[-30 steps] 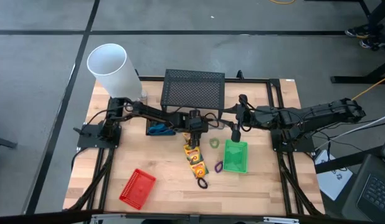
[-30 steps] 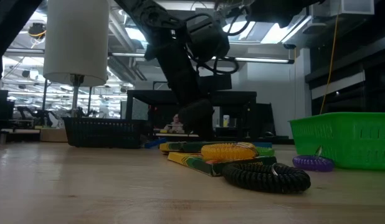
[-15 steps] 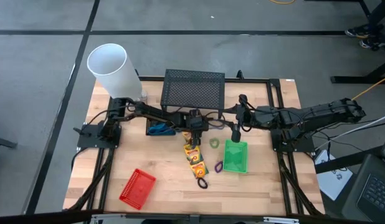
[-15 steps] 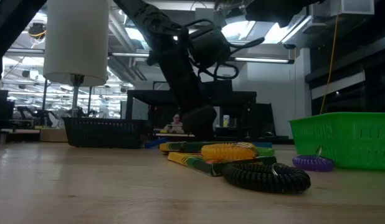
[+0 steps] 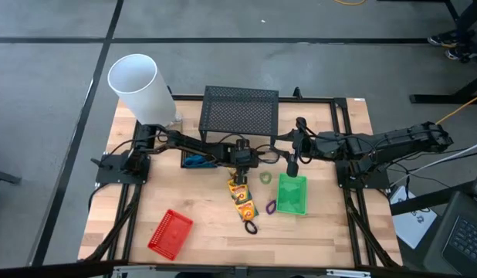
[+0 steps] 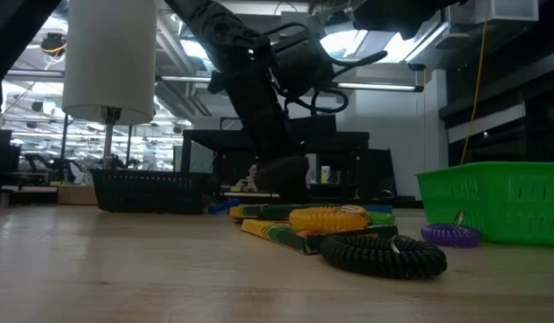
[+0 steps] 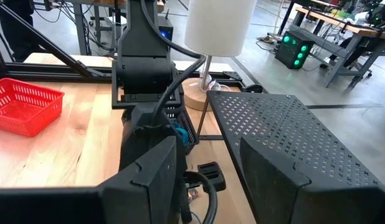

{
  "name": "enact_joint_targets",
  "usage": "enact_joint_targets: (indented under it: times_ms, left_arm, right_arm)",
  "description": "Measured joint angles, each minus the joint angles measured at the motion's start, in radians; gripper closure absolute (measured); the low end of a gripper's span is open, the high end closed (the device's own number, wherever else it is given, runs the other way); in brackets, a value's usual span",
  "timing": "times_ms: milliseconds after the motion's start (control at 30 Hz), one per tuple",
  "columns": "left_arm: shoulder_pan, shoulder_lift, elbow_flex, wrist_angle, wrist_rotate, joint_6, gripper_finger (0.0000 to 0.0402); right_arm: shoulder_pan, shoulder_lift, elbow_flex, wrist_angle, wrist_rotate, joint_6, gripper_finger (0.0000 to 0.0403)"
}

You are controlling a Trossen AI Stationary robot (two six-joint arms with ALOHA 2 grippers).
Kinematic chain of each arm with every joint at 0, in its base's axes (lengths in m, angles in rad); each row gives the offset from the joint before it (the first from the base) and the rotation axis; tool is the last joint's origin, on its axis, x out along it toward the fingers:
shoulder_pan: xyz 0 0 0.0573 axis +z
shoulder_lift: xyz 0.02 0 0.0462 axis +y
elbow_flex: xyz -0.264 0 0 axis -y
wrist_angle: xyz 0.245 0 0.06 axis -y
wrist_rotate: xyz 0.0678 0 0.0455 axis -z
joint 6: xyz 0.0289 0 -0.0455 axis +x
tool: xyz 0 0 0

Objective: Pick & Place Office Desk Supplies
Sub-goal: Put the blue rubberband into the black bin

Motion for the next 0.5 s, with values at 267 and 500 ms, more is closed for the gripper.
enact_joint_targets:
  times_ms: [267,500]
  left_arm:
    - [-0.038,-0.103,-0.001,-0.019,-0.067,0.034,0.0399]
    - [-0.069,-0.216,0.001,-0.160,-0.188,0.033,0.0399]
  right_arm:
    - [0.000,0.000,0.000,-0.003,0.000,0.000,0.0222]
    - [0.000,0.000,0.000,-0.009,0.000,0.000,0.0222]
